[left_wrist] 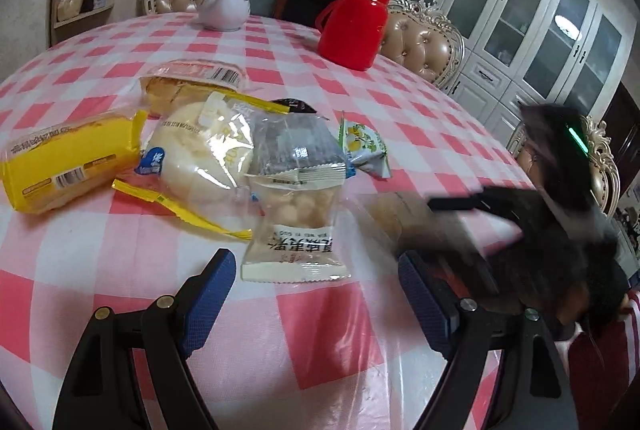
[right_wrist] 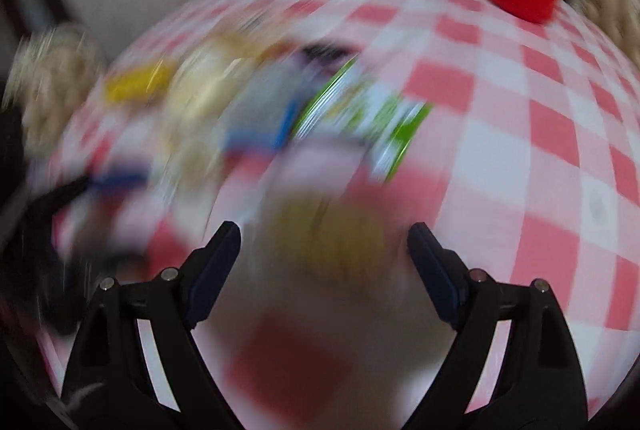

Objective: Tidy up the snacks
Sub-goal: 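Grasp the clear biscuit packet with the left tool while the right tool grasps the cracker packet, then carry both packets to the white box and open both tools to drop them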

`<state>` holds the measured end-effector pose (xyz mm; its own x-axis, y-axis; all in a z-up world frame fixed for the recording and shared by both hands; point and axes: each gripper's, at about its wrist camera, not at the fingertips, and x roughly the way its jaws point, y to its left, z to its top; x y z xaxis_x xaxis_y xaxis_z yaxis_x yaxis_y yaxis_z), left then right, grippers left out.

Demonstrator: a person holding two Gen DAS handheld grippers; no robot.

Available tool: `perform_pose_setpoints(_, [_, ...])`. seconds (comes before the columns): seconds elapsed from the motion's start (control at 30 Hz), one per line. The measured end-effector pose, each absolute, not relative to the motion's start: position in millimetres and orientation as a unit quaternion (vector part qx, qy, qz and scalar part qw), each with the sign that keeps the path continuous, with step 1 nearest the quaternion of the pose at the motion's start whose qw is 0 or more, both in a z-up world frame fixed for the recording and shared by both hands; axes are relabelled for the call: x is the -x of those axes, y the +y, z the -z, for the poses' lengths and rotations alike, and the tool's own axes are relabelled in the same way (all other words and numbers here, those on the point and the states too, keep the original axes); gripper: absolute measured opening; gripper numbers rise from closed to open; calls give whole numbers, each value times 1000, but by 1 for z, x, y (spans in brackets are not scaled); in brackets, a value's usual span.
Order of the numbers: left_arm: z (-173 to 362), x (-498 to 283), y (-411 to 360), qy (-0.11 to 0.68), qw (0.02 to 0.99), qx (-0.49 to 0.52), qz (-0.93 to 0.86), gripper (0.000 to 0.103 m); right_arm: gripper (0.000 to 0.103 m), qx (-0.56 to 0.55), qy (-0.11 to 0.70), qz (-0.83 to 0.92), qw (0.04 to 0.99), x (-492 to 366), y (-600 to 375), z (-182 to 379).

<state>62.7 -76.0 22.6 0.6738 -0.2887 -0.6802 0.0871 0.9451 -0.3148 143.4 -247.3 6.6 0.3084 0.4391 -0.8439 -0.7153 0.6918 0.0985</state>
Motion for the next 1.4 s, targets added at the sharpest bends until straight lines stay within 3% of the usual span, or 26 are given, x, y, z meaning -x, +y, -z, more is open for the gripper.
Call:
perform_pose_setpoints(0.33, [-22,-58,-71,386,908,135,93,84,85,243,382,-313,835,-121,-231,-7])
perform_pose_setpoints(0.53, [-20,-61,-72,395,904,133,99,84,84,208,412,-352,815,-165,-225,-4])
perform_pose_setpoints(0.6, [-20,-61,-72,396,903,135,103,84,69,188,411,-368,813,-160,-232,-3])
perform_pose_setpoints(0.63, [-20,-61,-72,398,901,136,105,84,48,187,403,-369,816,-154,-235,-4])
perform_pose_setpoints(0.67, [-20,-62,-72,400,900,136,105,84,39,181,404,-365,819,-146,-241,-4])
perform_pose_setpoints(1.03, [-12,-95,-98,439,896,61,14,84,39,88,393,-217,889,-44,-288,-21])
perform_pose_setpoints(1.1, [-10,-103,-103,440,897,48,2,78,39,67,382,-205,899,-32,-291,-28])
perform_pose_setpoints(1.13, [-11,-104,-106,437,899,36,3,50,39,46,378,-208,901,-25,-293,-32])
perform_pose_setpoints(1.17, [-12,-100,-111,429,903,13,13,40,39,35,374,-210,903,-20,-293,-34])
perform_pose_setpoints(1.4, [-23,-48,-99,422,904,21,62,35,39,-7,364,-192,911,9,-283,-39])
